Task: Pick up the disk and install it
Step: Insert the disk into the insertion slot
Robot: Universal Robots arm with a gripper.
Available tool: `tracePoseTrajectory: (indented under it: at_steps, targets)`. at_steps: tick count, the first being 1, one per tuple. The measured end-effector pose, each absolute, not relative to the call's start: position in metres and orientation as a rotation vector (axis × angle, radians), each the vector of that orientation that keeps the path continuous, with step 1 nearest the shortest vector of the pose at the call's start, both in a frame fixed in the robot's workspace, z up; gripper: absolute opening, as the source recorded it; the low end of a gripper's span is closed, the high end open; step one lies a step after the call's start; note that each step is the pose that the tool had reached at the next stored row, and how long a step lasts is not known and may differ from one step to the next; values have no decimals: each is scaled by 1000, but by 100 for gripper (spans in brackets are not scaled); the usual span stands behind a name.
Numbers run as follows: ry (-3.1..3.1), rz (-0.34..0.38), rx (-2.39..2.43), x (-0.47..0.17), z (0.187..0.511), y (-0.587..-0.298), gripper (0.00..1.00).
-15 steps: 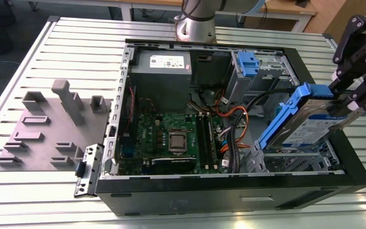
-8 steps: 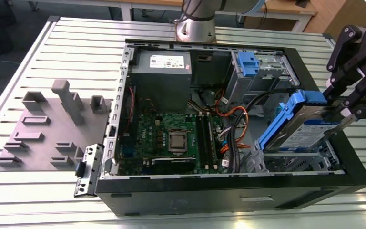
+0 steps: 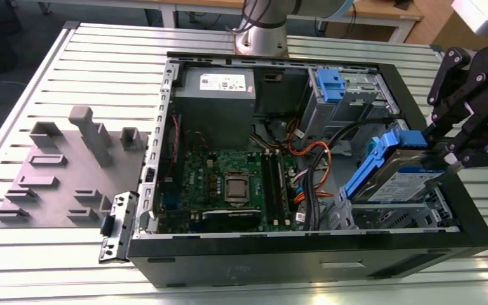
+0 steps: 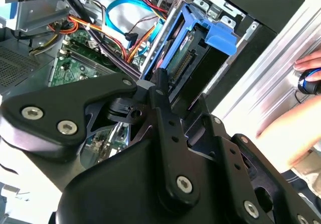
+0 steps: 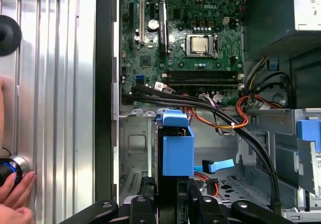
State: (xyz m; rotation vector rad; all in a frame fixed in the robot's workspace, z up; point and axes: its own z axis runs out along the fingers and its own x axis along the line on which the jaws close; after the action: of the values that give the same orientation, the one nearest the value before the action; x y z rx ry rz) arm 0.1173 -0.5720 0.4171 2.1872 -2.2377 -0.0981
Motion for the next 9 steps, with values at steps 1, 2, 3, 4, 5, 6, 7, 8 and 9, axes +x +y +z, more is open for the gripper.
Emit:
tracePoseTrajectory:
  at_steps: [1, 2, 3, 4, 5, 6, 7, 8, 9]
  targets:
    - [-2238, -98, 2187, 117, 415, -572, 35]
    - [-2238, -98, 2187, 117, 414, -572, 35]
    - [-2238, -98, 2187, 117, 413, -572, 35]
    - [-2238, -98, 2187, 117, 411, -572, 35]
    - [-2238, -98, 2187, 117, 410, -572, 35]
    - [-2238, -98, 2187, 117, 408, -572, 35]
    - [-2238, -98, 2187, 117, 407, -572, 35]
    - [-2238, -98, 2187, 117, 405, -572, 35]
    - [-2238, -98, 2187, 117, 403, -572, 35]
